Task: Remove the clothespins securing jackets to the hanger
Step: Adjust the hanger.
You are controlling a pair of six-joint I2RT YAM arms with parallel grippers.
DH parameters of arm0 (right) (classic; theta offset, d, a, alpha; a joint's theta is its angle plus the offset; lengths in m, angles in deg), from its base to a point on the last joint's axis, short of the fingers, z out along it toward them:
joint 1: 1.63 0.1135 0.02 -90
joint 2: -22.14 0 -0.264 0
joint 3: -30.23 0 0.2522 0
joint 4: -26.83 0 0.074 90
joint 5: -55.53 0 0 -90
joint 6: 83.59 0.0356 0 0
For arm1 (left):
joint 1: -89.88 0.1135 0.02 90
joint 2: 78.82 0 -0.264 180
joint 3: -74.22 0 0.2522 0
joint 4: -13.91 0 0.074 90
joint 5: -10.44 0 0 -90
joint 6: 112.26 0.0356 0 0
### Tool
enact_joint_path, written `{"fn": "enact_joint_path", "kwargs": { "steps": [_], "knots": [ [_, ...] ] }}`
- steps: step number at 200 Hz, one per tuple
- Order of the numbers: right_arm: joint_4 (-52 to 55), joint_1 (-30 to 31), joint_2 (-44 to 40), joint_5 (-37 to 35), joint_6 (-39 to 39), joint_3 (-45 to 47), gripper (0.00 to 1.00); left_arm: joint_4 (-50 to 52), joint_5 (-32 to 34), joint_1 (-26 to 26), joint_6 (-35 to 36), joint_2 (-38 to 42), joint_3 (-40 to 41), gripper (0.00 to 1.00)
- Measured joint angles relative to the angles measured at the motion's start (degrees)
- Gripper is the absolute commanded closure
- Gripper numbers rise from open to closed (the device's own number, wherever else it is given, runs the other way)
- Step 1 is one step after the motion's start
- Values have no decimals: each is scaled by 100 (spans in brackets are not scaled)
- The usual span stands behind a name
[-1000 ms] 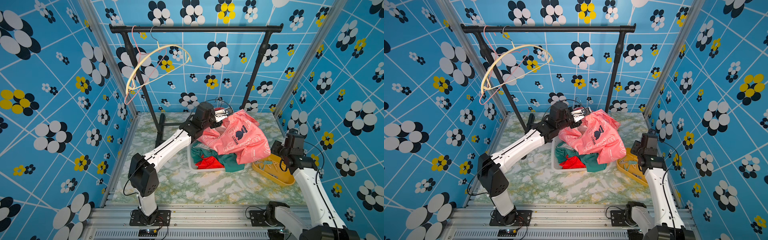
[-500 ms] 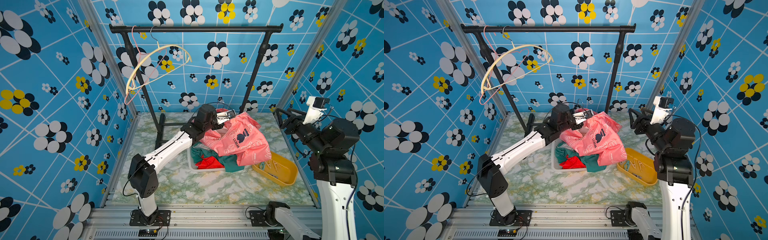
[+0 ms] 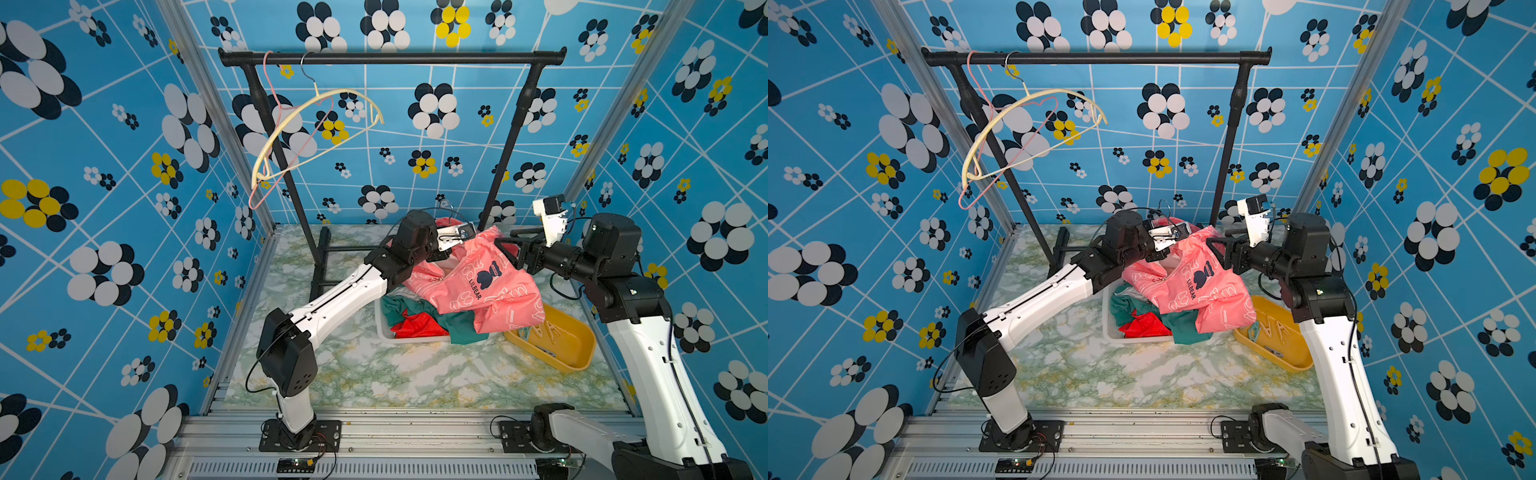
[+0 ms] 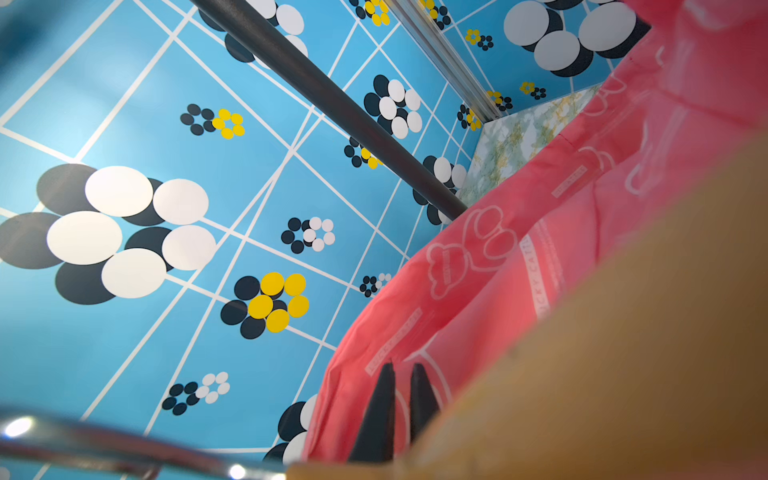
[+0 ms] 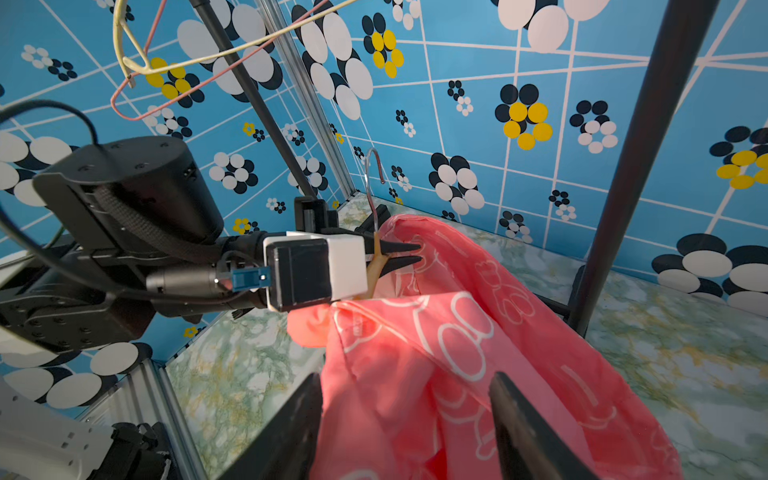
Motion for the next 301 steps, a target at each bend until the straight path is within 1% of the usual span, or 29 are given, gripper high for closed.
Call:
{"fn": "enact_joint_path", "kwargs": {
  "steps": [21,36,52,61,69,74,91,103,113,119,127,132,159,181,199,211,226,252,272,301],
  "knots": [
    [190,326,11,-138,-280,2,38,0,4,-15,61,0,0,90],
    [273,487,28,-365,-433,9,43,20,4,-13,127,0,0,90],
    [297,640,48,-577,-588,66,60,85,39,-4,229,-2,0,90],
    [295,726,59,-671,-601,120,72,170,72,-4,286,-2,0,90],
    [302,763,70,-734,-610,160,80,227,111,-4,334,-2,0,90],
    [293,782,72,-765,-664,179,83,260,142,-4,361,-2,0,90],
    [225,822,81,-868,-669,260,89,328,240,-2,398,-4,0,88],
    [164,824,61,-911,-691,321,92,332,273,-2,341,-4,0,81],
    [114,848,48,-1029,-684,382,94,295,190,-7,236,-4,-2,70],
    [81,850,52,-1110,-684,428,97,254,162,-28,166,4,-4,63],
    [48,848,63,-1246,-680,498,100,199,92,-61,125,20,-9,50],
    [46,846,70,-1309,-671,531,100,168,94,-81,63,22,-11,45],
    [-66,848,72,-1606,-619,605,100,144,28,-151,-4,164,-4,32],
    [-151,848,68,-1803,-579,616,100,184,0,-170,-59,531,140,26],
    [-234,848,57,-1884,-601,629,100,306,-46,-157,-280,953,317,23],
    [-350,848,-28,-1899,-658,732,100,367,-96,-116,-555,1191,385,23],
    [-509,848,-245,-1893,-739,955,100,507,-310,33,-1099,1436,396,24],
    [-634,848,-601,-1838,-872,1169,100,623,-643,302,-1856,1624,455,25],
    [-680,848,-776,-1775,-946,1174,100,625,-774,326,-2177,1582,575,24],
    [-728,848,-1058,-1569,-997,1329,100,514,-898,319,-2297,1248,708,22]
  ]
}}
